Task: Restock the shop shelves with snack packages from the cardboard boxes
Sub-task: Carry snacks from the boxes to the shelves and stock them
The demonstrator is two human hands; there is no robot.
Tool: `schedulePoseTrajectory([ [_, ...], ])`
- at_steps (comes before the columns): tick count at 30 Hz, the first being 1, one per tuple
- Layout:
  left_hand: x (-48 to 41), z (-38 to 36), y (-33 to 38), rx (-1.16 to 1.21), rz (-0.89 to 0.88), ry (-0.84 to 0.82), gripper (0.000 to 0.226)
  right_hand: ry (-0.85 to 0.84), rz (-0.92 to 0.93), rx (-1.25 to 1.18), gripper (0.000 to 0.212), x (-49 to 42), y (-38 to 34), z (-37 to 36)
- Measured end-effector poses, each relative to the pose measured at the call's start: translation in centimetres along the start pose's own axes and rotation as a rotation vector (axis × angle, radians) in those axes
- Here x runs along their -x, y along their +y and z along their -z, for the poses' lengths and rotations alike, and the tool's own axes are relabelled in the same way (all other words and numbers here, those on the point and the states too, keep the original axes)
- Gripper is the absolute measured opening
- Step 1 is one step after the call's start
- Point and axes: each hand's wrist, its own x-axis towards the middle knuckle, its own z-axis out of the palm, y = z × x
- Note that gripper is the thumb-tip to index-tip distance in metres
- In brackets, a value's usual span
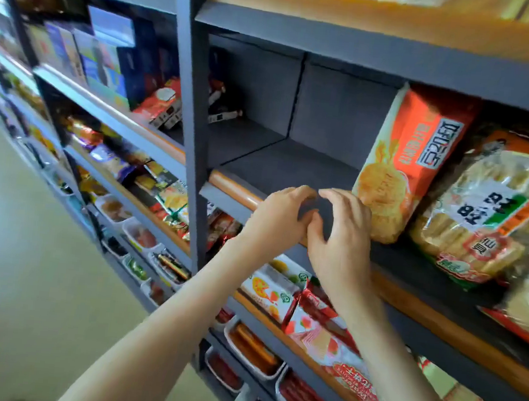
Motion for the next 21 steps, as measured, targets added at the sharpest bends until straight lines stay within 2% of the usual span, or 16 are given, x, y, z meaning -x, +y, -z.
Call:
schedulePoseTrajectory([
  [3,5.3,0.7,-0.1,0.082,0.176,0.131,0.022,-0.133,0.020,-0.200,0.030,3.0,-1.8,-0.5],
  [7,14.6,0.1,-2.4,0.141,0.511,0.302,0.025,-0.413,0.038,-0.451,0.025,9.0,-4.6,-2.5],
  [11,26.5,0.6,-3.8,0.140,0.952,0.427,0.022,-0.823,0.115,-0.574,0.027,16.8,-9.8,-4.5],
  [16,40.9,1.6,-3.7,0.120,1.313,0.618,0.022,-1.383,0.272,-0.698,0.031,26.6,-17.5,-4.8],
  [21,55.4,0.8,-2.5,0.181,1.655,0.863,0.021,-1.733,0.486,-0.722,0.028,36.5,-24.8,-4.0],
])
